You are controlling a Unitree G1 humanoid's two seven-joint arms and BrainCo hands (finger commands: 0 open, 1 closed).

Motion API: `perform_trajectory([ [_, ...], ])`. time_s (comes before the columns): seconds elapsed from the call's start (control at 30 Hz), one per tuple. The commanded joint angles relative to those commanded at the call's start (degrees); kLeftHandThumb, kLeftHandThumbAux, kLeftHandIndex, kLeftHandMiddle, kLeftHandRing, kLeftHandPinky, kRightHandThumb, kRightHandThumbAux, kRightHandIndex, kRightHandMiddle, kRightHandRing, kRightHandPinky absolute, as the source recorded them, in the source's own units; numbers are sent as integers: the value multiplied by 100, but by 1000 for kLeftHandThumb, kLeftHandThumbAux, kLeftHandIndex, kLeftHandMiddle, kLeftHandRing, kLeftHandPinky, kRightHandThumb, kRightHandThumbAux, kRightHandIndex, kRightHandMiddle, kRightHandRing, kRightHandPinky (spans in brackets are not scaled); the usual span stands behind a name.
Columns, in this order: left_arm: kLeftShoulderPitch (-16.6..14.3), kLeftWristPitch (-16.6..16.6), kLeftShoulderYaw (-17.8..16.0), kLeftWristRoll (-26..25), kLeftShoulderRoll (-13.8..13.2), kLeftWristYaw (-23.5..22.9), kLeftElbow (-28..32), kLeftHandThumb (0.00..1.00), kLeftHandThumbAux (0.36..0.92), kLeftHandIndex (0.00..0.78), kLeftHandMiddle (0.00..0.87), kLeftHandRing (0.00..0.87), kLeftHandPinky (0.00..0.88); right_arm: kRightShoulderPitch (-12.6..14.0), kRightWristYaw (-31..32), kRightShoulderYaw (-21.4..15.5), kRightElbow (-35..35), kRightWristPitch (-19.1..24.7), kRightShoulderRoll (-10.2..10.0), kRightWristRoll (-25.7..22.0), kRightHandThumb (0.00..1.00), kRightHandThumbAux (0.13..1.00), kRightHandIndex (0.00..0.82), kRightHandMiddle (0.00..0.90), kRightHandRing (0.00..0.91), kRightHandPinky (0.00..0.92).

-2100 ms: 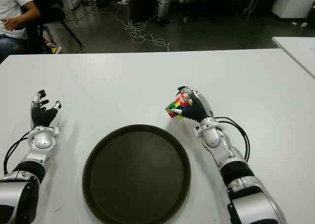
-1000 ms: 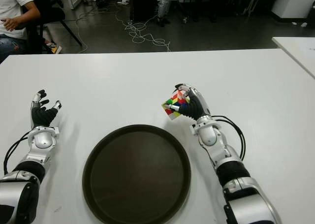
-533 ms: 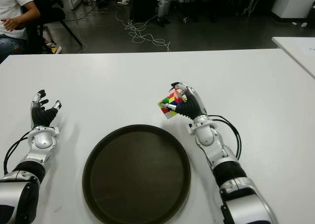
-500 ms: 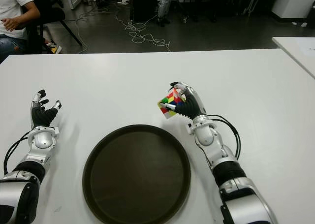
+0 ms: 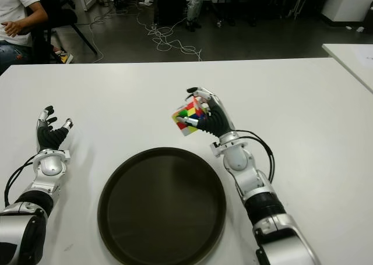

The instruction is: Pick up the Rubik's Cube and put it in the plate

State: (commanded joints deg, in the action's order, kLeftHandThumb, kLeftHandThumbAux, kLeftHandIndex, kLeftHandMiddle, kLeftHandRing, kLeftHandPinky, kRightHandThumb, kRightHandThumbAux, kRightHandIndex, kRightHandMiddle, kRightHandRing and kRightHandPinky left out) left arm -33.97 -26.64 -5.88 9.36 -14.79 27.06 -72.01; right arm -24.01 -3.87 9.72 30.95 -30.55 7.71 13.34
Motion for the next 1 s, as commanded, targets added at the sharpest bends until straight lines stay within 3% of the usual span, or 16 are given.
perform_trajectory([
  [0.57, -8, -53, -39, -39, 34, -30, 18, 81, 737, 117, 143, 148, 134, 373, 452, 84, -1028, 588, -123, 37, 855, 667, 780, 879, 862, 855],
  [0.7, -10, -56, -46, -49, 45, -29, 14, 89, 744, 122, 144, 149, 135, 437, 458, 197, -1170, 738, -50, 309, 835, 659, 769, 873, 856, 853],
  [0.8, -18, -40, -57, -63, 45, -41, 3, 95, 742, 125, 146, 149, 138, 487, 541, 260, -1282, 876, -7, 418, 766, 691, 549, 867, 848, 842],
  [1.0, -29, 19, -39, -35, 24, -32, -11, 79, 732, 114, 141, 148, 139, 677, 1069, 421, -1492, 1255, 50, 301, 735, 705, 453, 881, 853, 840],
])
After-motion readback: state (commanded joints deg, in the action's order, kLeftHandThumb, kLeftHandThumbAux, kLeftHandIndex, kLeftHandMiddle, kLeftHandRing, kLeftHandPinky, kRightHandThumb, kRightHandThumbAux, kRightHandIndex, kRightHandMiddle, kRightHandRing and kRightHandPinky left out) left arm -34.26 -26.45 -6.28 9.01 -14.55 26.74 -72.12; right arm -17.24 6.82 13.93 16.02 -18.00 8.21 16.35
